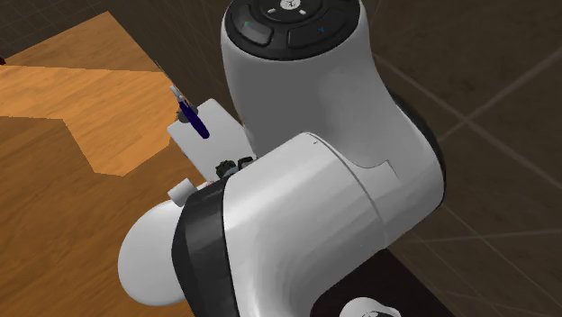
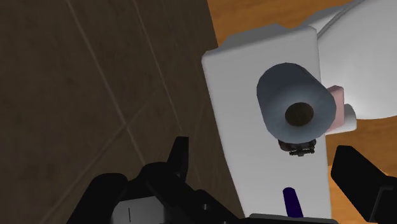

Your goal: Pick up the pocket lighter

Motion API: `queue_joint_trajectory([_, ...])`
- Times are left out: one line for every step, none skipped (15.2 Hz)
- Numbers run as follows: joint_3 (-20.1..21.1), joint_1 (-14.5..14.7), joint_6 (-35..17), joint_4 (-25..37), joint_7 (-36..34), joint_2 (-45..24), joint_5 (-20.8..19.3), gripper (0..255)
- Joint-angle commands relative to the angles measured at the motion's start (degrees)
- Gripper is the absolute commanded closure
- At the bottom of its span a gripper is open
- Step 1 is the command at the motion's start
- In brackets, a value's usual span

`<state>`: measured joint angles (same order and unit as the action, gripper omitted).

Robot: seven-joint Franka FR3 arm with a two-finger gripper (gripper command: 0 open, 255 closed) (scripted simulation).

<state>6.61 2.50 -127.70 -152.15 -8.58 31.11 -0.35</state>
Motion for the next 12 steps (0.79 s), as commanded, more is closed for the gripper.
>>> queue_joint_trajectory([0.90,0.21,-4.91,-0.89,-1.70,-3.21,0.59,0])
queue_joint_trajectory([1.34,0.21,-7.41,-0.96,-2.51,-5.33,0.76,0])
queue_joint_trajectory([1.80,0.18,-9.89,-0.92,-3.35,-7.53,0.86,0])
queue_joint_trajectory([2.26,0.13,-12.34,-0.78,-4.21,-9.81,0.90,0])
queue_joint_trajectory([2.72,0.06,-14.75,-0.53,-5.12,-12.16,0.85,0])
queue_joint_trajectory([3.18,-0.04,-17.11,-0.18,-6.07,-14.56,0.70,0])
queue_joint_trajectory([3.66,-0.18,-19.42,0.28,-7.07,-17.01,0.45,0])
queue_joint_trajectory([4.13,-0.35,-21.66,0.85,-8.15,-19.51,0.06,0])
queue_joint_trajectory([4.58,-0.53,-23.83,1.51,-9.33,-22.03,-0.49,0])
queue_joint_trajectory([4.98,-0.71,-25.91,2.28,-10.62,-24.58,-1.22,0])
queue_joint_trajectory([5.33,-0.89,-27.91,3.14,-12.04,-27.16,-2.15,0])
queue_joint_trajectory([5.59,-1.01,-29.80,4.11,-13.61,-29.74,-3.30,0])
